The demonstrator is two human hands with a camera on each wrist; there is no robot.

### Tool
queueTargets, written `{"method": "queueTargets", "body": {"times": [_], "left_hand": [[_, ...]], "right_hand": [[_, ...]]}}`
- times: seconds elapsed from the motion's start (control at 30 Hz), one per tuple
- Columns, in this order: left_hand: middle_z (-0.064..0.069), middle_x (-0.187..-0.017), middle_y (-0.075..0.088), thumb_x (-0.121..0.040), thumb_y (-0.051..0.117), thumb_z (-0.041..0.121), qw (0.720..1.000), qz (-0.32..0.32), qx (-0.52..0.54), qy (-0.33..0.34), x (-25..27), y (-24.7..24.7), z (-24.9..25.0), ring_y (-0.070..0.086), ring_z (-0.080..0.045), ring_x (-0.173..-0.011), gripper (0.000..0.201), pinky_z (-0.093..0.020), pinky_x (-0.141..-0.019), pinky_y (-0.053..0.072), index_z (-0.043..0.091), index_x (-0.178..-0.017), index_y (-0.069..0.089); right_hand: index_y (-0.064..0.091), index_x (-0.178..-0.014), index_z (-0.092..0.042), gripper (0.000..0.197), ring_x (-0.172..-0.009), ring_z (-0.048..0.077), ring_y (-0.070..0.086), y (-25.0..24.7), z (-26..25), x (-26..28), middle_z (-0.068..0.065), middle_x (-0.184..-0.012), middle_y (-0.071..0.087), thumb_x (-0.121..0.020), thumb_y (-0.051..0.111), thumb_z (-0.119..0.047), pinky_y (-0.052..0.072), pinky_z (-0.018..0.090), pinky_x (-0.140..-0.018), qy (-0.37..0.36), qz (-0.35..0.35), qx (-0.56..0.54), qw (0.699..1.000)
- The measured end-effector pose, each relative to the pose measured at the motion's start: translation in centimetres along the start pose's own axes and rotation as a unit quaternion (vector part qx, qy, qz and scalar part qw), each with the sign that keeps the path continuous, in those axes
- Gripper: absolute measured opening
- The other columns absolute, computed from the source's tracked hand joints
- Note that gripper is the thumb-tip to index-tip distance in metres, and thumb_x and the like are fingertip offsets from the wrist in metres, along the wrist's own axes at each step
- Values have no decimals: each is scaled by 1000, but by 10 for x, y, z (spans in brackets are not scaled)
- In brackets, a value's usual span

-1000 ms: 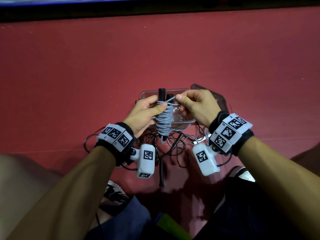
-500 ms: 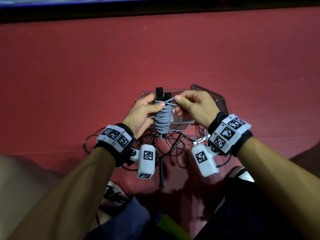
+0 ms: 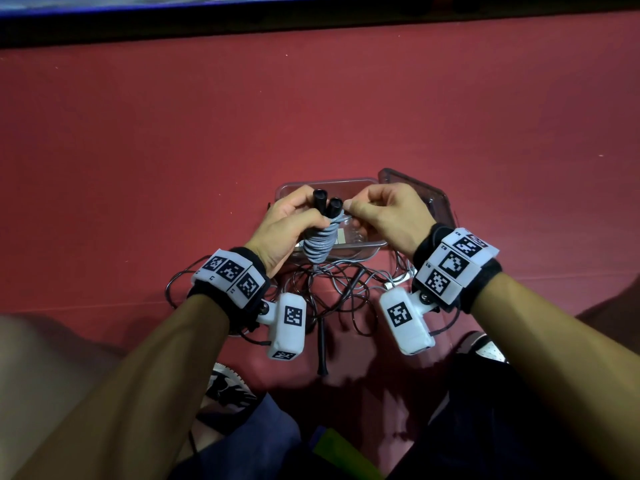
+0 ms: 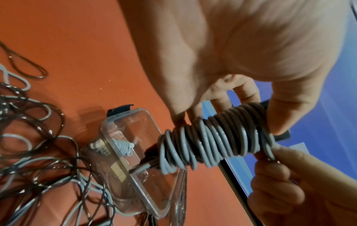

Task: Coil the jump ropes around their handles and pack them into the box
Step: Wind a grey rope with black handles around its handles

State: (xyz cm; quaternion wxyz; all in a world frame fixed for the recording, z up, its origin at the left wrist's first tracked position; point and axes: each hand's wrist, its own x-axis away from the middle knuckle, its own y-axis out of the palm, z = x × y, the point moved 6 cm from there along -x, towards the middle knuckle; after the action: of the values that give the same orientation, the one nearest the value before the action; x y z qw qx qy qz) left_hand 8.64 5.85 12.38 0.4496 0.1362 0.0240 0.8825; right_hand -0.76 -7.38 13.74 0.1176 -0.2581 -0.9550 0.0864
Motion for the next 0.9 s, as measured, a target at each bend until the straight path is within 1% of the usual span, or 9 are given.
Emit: {"method": "queueTargets", "body": {"times": [0.13, 0.2, 0.27, 0.37, 0.47, 0.57, 0.67, 0.8, 0.9], "left_hand": [[-7, -88, 62, -74, 68, 9, 998, -13, -63, 0, -2, 0, -1, 57, -18, -85, 13, -33, -85, 45, 13, -85, 63], [-5, -87, 63, -78, 68, 5, 995, -22, -95, 10, -1, 1, -2, 60, -13, -82, 14, -24, -81, 48, 17, -83, 62], [-2, -87, 66, -84, 70, -2, 990, -29, -134, 23, -1, 3, -3, 62, -9, -83, 16, -20, -81, 49, 13, -86, 63], [-7, -91, 72, -88, 71, -3, 986, -23, -165, 31, -3, 1, -2, 65, -11, -85, 10, -22, -85, 53, 1, -95, 65], [-16, -96, 74, -87, 73, -1, 982, -18, -183, 41, -3, 0, -1, 67, -9, -86, 11, -23, -86, 54, -1, -96, 67], [-13, -92, 74, -87, 74, 3, 976, -20, -210, 45, -5, 0, -5, 66, -5, -83, 13, -23, -86, 52, -2, -98, 67], [-5, -91, 73, -87, 76, 6, 974, -21, -222, 43, -6, -3, -10, 65, -4, -85, 15, -29, -87, 53, -1, -97, 67], [-13, -98, 76, -88, 76, 8, 975, -26, -214, 43, -6, -3, -14, 68, -9, -86, 13, -38, -92, 55, 2, -97, 68], [-11, -96, 78, -90, 74, 8, 977, -27, -208, 45, -7, -3, -13, 69, -13, -86, 11, -39, -93, 56, 6, -99, 68]], "right_hand": [[66, -65, -15, 24, -56, 21, 61, -5, 5, -4, 8, -63, 68, -86, 75, -24, 53, 41, -64, 2, 25, 25, 999], [66, -65, -15, 24, -55, 19, 62, -8, 8, -6, 4, -60, 69, -85, 76, -25, 54, 37, -61, 3, 41, 49, 998], [67, -66, -14, 23, -54, 18, 64, -9, 12, -7, 3, -59, 69, -85, 76, -24, 54, 35, -60, 6, 49, 58, 997], [66, -67, -15, 25, -55, 18, 64, -11, 15, -8, 5, -61, 70, -85, 76, -28, 57, 36, -62, 2, 58, 53, 997], [66, -66, -16, 27, -55, 19, 63, -11, 15, -9, 5, -61, 70, -88, 75, -30, 54, 35, -61, -3, 58, 56, 997], [64, -62, -18, 32, -57, 22, 62, -9, 18, -10, 9, -63, 70, -90, 69, -33, 56, 44, -66, -7, 52, 84, 995], [64, -64, -19, 32, -58, 18, 61, -6, 19, -10, 7, -64, 70, -95, 63, -27, 57, 46, -72, -10, 31, 110, 993], [72, -77, -23, 18, -64, 12, 61, -3, 18, -10, -7, -64, 67, -93, 64, -24, 54, 38, -74, -10, 1, 149, 989], [75, -87, -30, 10, -78, 17, 66, -2, 13, -9, -4, -85, 69, -92, 68, -25, 53, 35, -79, -18, 1, 151, 988]]}}
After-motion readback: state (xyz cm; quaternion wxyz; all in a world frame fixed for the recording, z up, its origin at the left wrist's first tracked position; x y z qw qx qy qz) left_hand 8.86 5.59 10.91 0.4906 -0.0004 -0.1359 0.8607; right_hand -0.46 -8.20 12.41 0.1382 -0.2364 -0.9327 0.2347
